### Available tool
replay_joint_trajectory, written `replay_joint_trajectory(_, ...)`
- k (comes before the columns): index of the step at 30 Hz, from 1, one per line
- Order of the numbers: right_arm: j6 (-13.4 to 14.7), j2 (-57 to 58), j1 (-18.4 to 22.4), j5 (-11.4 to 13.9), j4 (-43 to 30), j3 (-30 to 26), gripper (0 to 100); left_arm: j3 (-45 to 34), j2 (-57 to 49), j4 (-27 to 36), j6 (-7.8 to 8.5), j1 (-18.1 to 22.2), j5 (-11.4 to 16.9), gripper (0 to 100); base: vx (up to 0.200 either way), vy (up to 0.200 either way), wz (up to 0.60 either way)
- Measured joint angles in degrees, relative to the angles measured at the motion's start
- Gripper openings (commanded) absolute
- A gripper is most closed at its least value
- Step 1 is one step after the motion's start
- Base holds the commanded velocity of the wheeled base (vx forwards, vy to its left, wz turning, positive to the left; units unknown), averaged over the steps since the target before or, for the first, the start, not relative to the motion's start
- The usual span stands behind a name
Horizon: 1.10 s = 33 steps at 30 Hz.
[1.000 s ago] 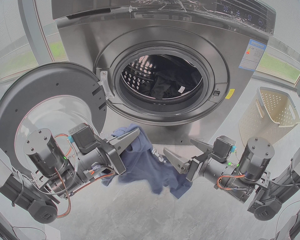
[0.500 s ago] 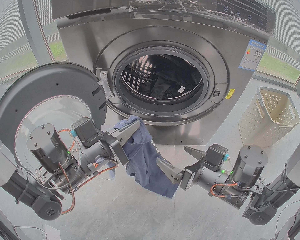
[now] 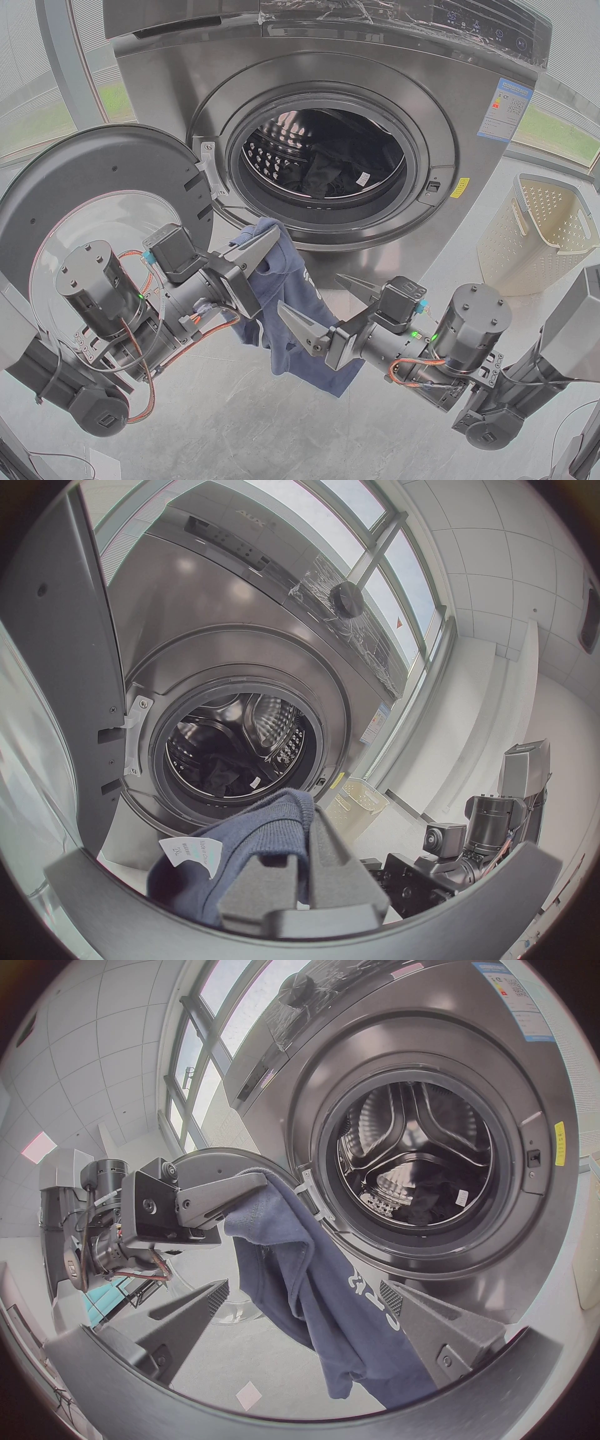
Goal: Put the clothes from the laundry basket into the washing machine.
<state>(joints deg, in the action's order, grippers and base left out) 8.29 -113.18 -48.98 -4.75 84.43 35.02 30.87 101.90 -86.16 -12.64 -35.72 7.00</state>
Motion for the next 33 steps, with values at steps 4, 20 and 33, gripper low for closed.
replay_joint_trajectory(4, -0.83, -2.08, 0.15, 0.02, -0.33, 4.06, 100, 0.24, 0.2, -0.05, 0.0, -0.2, -0.35, 0, 0.0, 0.0, 0.0)
replay_joint_trajectory(20, -3.75, -10.23, 5.63, -0.71, -7.85, 21.24, 100, 0.22, 0.17, -0.02, -0.88, -1.22, -0.73, 0, 0.0, 0.0, 0.0)
replay_joint_trajectory(33, -5.86, -5.99, 12.87, -0.35, -8.89, 15.82, 100, 0.44, 1.22, 0.2, -0.96, 0.02, -2.71, 0, 0.0, 0.0, 0.0)
